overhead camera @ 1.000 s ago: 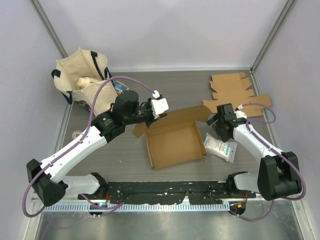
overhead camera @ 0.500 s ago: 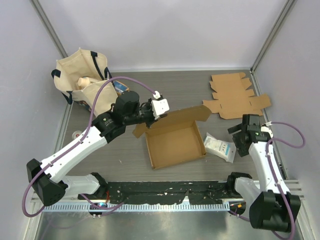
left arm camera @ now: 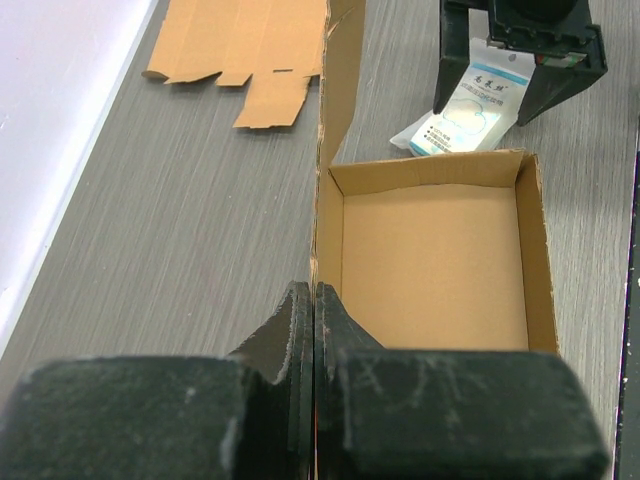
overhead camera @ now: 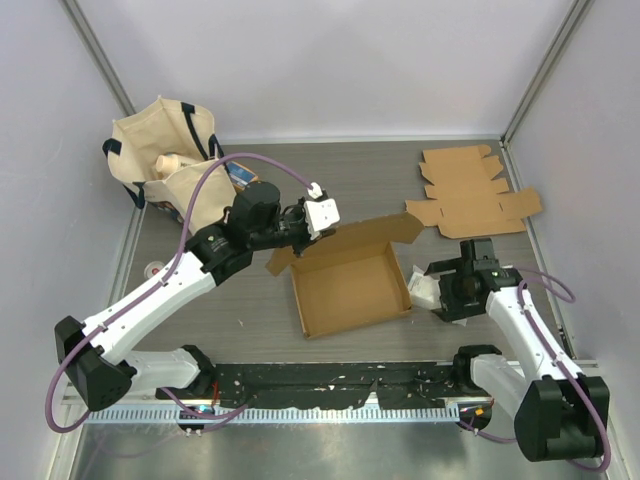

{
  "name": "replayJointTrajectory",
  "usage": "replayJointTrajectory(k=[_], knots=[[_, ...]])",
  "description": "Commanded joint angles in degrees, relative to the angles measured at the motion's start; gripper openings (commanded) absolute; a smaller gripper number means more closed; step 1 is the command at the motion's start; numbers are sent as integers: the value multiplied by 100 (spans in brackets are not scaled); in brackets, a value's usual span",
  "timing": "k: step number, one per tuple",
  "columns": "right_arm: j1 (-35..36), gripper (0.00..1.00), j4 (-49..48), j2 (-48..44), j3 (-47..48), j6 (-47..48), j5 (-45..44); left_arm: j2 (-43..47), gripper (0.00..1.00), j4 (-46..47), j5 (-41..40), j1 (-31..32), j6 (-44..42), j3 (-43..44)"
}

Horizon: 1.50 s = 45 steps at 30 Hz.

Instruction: Fold the paper box

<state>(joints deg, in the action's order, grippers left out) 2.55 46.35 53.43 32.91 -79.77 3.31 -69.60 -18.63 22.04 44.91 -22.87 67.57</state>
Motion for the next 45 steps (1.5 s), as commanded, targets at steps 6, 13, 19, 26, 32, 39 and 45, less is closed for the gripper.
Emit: replayJointTrajectory(k=[6,13,19,26,32,39,45], knots=[[-44,93,-1612,624,-523,-638,-540,-1,0,167,2,62,2,134],[-96,93,-1427,1046,-101,-5,-1104,-9,0,141,107,124,28,160],[-123,81,-1189,1855,383,523,-1114,8,0,149,64,150,20,151],[-123,50,-1198,1513,532,1365,-1306,-150,0,123,-76,168,55,195],[-114,36,-787,942,717,2412,-1482,-562,0,167,-604,168,231,406],[754,39,-372,178,1297,3204,-572,-958,0,-202,-622,89,231,828],[2915,53,-1828,-167,1262,2782,83,-1099,0,-535,-368,1,169,1197]])
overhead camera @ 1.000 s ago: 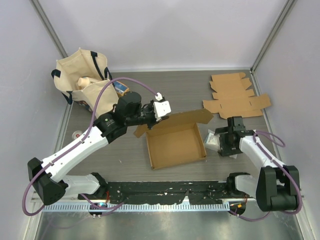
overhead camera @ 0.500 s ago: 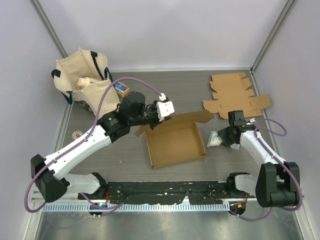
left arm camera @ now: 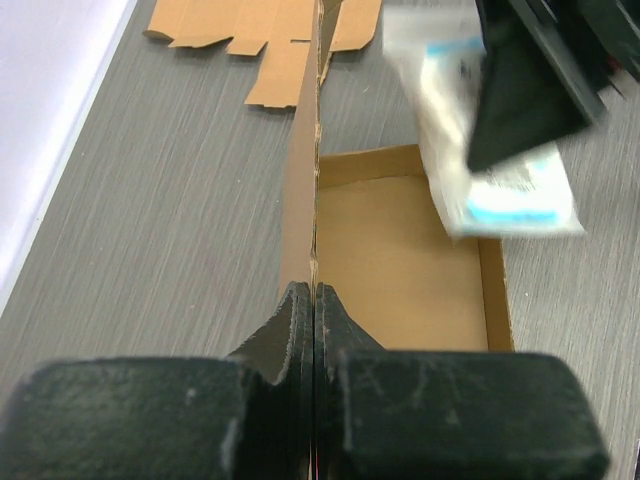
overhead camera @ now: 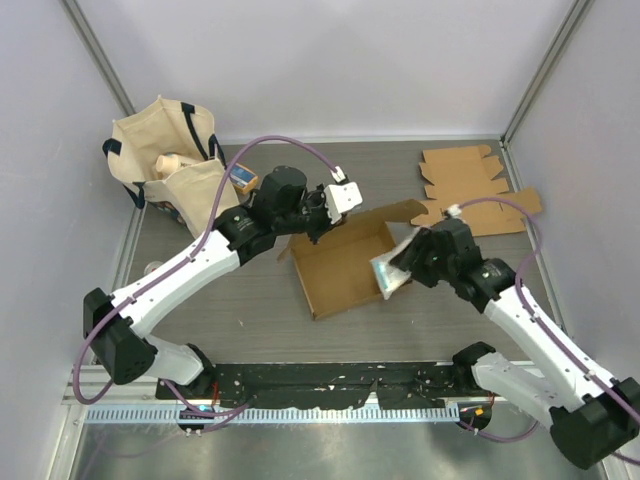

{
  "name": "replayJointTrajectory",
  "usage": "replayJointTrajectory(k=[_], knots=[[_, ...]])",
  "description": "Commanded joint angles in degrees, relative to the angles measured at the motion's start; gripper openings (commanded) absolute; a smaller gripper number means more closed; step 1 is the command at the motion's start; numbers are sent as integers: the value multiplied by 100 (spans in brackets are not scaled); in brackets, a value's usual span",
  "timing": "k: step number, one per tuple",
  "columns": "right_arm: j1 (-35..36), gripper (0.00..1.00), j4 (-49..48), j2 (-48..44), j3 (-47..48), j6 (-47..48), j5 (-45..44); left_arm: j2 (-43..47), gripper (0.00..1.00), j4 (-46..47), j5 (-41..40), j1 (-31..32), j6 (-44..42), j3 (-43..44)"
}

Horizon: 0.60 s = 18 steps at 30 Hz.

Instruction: Fold the paper box

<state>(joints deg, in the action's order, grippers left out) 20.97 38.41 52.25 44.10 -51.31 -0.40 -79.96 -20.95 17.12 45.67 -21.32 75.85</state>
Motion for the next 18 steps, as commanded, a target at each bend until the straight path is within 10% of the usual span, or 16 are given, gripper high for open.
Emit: replayJointTrajectory(k=[1,3,7,14,18], knots=[[1276,57,-1290,30,134,-20,375,-72,0,-322,177,-93,23,395],[1515,88,-2212,267,65,313,340,-55,0,-348,413,-155,154,430],[1462,89,-3007,444,-16,833,-345,51,0,-454,687,-190,295,439],[1279,89,-1655,-864,-261,2440,-2084,148,0,-761,853,-365,207,448],[673,83,-2048,-1138,-524,2995,-1319,226,0,-893,1082,-489,120,474]])
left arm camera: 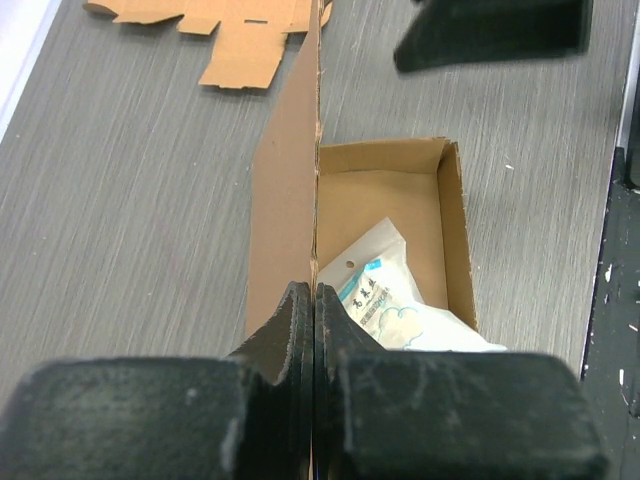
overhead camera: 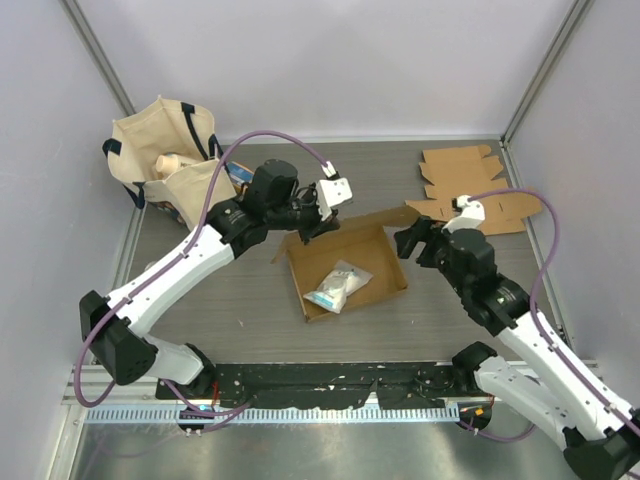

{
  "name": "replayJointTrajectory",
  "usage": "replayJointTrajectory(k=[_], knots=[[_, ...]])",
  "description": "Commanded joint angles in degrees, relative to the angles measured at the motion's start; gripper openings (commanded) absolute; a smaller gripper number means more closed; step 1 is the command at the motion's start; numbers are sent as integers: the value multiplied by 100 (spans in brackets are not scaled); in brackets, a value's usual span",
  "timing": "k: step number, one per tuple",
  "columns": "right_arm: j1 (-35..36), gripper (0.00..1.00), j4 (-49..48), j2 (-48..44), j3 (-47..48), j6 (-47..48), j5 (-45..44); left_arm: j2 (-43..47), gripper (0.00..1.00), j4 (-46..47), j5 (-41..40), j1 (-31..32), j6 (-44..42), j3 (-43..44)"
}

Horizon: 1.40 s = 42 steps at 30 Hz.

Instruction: Fold the paper box

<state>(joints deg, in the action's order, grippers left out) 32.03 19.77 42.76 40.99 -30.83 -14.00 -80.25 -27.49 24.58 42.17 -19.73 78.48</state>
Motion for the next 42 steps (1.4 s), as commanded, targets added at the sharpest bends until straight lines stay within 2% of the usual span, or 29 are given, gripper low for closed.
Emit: replayJointTrajectory(k=[1,5,8,9,10,11,12,13,14,16,18,22,25,28,31,32,34,35,36,38,41,42], knots=[[-669,82,-236,-198,-275,965,229,273,0,-257,494,-174,-31,212],[-786,78,-886,-374,-513,1087,1003,299,0,-389,934,-402,82,396],[-786,77,-1115,-418,-557,1045,2143,448,0,-215,1067,-508,320,397],[-777,75,-1203,-226,-575,905,3026,501,0,-83,971,-508,390,336],[-760,70,-1378,-120,-662,686,3365,519,0,32,883,-508,434,248],[-525,66,-1797,-32,-785,74,3508,484,0,76,752,-508,461,256],[-296,64,-1932,-14,-1082,-88,3422,458,0,94,646,-508,522,273],[2,64,-2142,-66,-1241,-168,2943,414,0,86,575,-508,566,326],[779,63,-2309,-153,-1373,-160,2573,344,0,51,557,-508,610,343],[1504,63,-2407,-373,-1654,-47,1643,317,0,94,557,-508,654,317],[2259,62,-2513,-383,-1804,76,1218,317,0,147,592,-508,681,300],[2729,47,-3073,231,-1999,95,1610,361,0,147,557,-508,672,273],[2896,30,-3679,829,-2148,-115,1786,361,0,86,566,-508,654,273],[2896,26,-4470,1479,-2394,-248,1857,370,0,85,566,-508,681,247],[2896,25,-4527,2182,-2167,-178,1087,352,0,129,583,-508,742,221],[2905,27,-4517,2419,-2053,-134,213,352,0,129,601,-508,760,221],[2905,37,-4710,2491,-2078,-221,-853,334,0,138,636,-508,786,221],[2905,38,-4754,2413,-2017,118,-1155,343,0,129,636,-508,795,212],[2897,39,-4798,2134,-1964,391,-1471,343,0,129,636,-508,795,203],[2914,47,-4667,1685,-1824,760,-1841,352,0,59,601,-508,760,194],[2870,60,-3493,779,-1395,1095,-2360,352,0,-55,583,-508,655,212],[2835,65,-2810,368,-1323,1157,-2431,352,0,-64,575,-517,637,203]])
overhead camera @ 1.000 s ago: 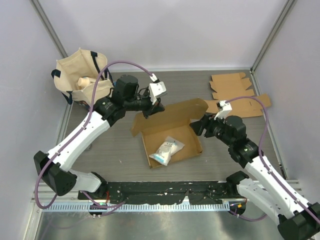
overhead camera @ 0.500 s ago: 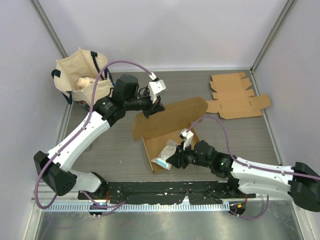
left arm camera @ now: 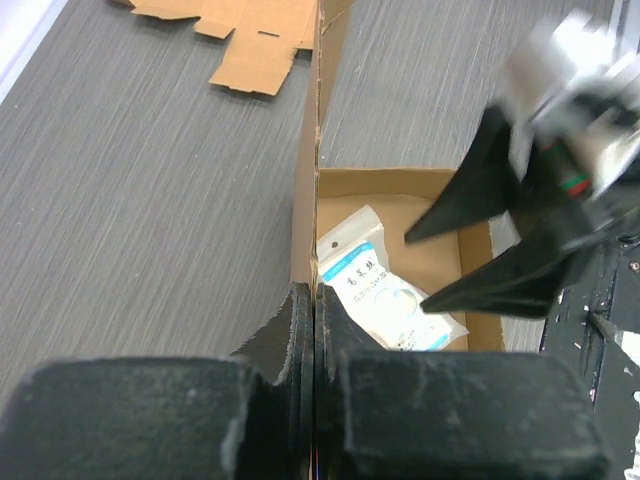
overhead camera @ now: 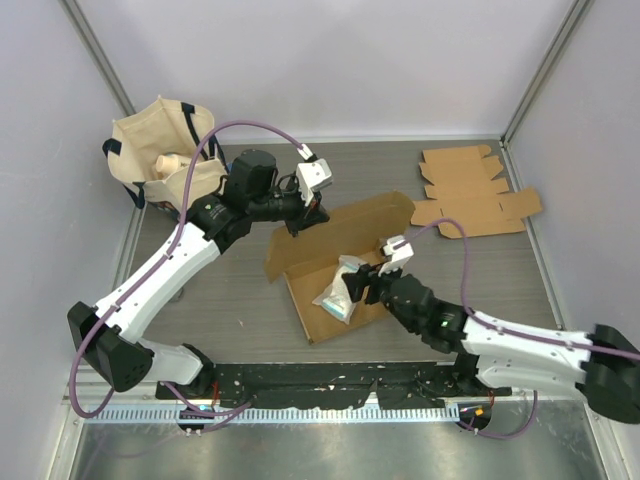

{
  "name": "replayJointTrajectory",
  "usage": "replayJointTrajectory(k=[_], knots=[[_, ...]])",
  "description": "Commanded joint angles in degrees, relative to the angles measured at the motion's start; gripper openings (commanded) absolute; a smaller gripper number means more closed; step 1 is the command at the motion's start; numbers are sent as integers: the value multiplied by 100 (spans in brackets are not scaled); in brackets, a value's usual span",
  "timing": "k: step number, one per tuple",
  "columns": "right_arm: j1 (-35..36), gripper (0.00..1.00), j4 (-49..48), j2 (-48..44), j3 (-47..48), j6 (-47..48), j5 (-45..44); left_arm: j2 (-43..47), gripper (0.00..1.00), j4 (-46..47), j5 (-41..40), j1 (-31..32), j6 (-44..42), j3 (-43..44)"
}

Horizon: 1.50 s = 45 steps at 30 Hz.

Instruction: Fold the paper box

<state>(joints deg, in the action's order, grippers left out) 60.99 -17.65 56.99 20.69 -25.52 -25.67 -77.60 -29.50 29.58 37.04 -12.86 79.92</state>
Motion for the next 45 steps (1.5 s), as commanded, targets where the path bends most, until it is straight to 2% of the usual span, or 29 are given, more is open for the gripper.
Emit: replayJointTrajectory(k=[1,3,6,7,9,11,15,20,21,23,28,31,34,36,37,38,40,41,43,44,45], knots=[[-105,66,1226,-1250,735,697,-1361,79,0,128,74,-3,-76,59],[-455,72,1728,-1698,613,880,-1248,52,0,111,153,-12,-164,67],[-1587,75,1984,-2673,235,1083,636,52,1,102,328,-21,-287,41],[-1825,76,1993,-3215,60,1023,964,70,1,119,346,-21,-296,24],[-2325,79,1915,-3658,-108,979,881,96,2,128,451,-30,-339,-3],[-2521,82,1801,-3871,-327,1170,800,123,2,76,487,-39,-410,15],[-2794,83,469,-3397,-557,1374,536,228,3,-21,724,-109,-673,-47],[-3163,80,-1457,-2721,-1284,2146,1913,281,4,-425,1277,-258,-1244,32],[-3225,80,-2209,-2380,-1365,2191,2465,263,4,-573,1348,-284,-1323,59],[-3330,77,-2295,-1940,-1139,2314,2488,219,4,-732,1418,-355,-1464,172],[-3576,75,-2375,-1463,-962,2306,3646,-87,4,-1023,1708,-443,-1605,568],[-3621,69,-1945,-1375,-619,2288,4148,-211,5,-1137,1779,-478,-1640,647],[-3612,63,-1760,-1698,-636,2244,4132,-247,5,-1076,1621,-504,-1632,569],[-3612,47,-1768,-1831,-671,2227,4062,-203,7,-874,1490,-522,-1501,499],[-3621,41,-1768,-1858,-680,2244,4018,-185,10,-778,1437,-539,-1413,446],[-3612,35,-1733,-1893,-680,2227,3904,-168,17,-559,1340,-540,-1290,428],[-3612,29,-1707,-1876,-680,2227,3886,-141,30,-330,903,-566,-790,393],[-3612,24,-1698,-1832,-671,2183,3790,-37,46,-24,683,-566,-527,341],[-3612,19,-1689,-1823,-663,2209,3737,174,60,468,15,-592,211,51],[-3612,17,-1724,-1771,-663,2157,3553,480,77,662,-318,-584,492,-124],[-3612,16,-1698,-1770,-645,2200,3560,718,82,795,-748,-592,922,-526]])
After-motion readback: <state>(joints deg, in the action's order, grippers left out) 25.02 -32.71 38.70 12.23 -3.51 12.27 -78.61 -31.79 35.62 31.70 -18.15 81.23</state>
